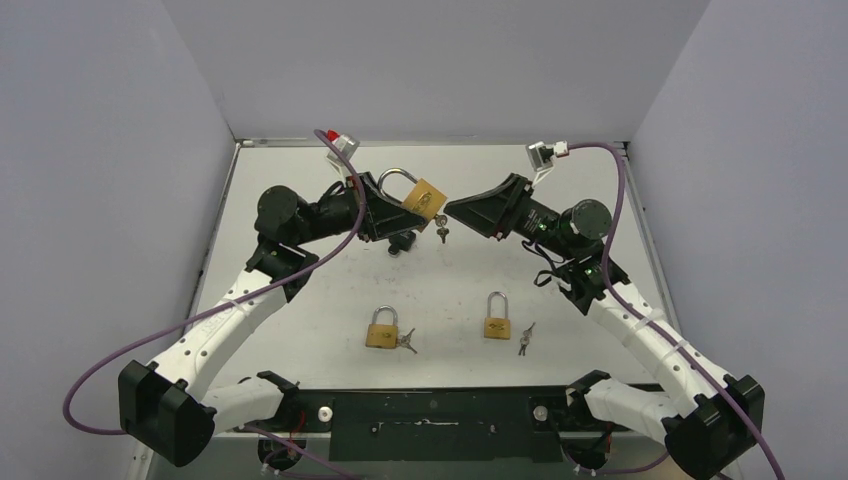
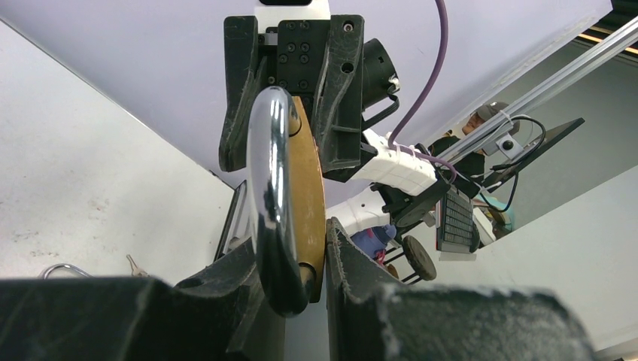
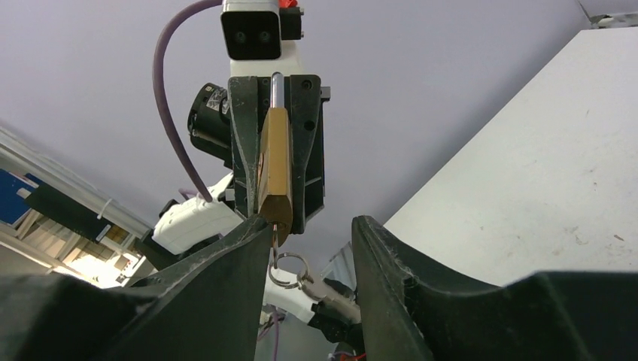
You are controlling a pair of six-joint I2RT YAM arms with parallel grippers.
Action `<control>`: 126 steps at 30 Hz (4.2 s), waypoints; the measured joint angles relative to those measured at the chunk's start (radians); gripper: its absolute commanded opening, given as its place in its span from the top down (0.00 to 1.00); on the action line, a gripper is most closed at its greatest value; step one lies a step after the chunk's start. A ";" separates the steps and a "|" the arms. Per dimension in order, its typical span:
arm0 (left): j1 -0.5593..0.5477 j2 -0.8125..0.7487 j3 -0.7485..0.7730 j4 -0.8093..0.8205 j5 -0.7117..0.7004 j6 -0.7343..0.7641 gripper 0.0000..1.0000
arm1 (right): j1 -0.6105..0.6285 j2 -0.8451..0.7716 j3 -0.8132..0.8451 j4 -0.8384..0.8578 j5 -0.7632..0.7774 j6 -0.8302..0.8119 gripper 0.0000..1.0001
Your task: Unlock with the key
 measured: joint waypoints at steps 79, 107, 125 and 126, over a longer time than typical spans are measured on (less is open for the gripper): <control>-0.067 0.052 -0.026 0.037 0.048 0.303 1.00 | 0.021 0.041 0.059 -0.053 -0.018 -0.094 0.29; 0.003 -0.089 -0.131 -0.002 -0.246 0.343 0.83 | 0.006 0.030 -0.004 0.028 -0.180 0.023 1.00; 0.005 0.124 -0.143 0.159 -0.372 0.443 0.15 | -0.006 0.193 -0.110 0.398 -0.090 0.618 1.00; 0.005 0.124 -0.150 0.149 -0.373 0.455 0.14 | -0.023 0.195 -0.116 0.393 -0.076 0.629 1.00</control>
